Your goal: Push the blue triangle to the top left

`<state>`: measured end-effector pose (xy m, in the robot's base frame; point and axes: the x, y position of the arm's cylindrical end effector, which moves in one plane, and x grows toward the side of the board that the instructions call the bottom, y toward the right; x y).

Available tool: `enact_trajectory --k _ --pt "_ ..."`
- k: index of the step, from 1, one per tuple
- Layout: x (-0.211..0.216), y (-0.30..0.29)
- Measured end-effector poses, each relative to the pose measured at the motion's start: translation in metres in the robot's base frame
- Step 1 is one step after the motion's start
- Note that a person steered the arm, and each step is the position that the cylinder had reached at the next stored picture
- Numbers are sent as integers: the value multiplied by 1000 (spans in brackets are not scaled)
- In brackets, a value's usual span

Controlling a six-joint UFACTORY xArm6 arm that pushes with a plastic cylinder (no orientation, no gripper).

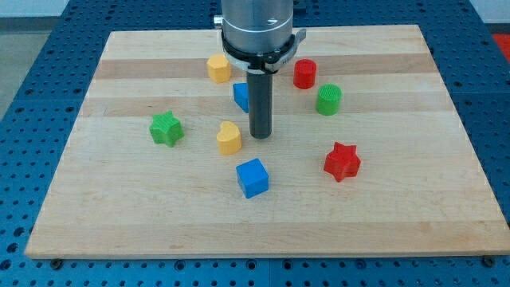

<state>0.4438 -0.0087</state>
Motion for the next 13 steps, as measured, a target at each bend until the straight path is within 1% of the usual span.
enact_trajectory --k 2,3,4,5,11,13 --pt "0 5" --pt "-9 19" --pt "-34 18" --pt "-39 15" --pt "-46 14" --pt "-55 -17"
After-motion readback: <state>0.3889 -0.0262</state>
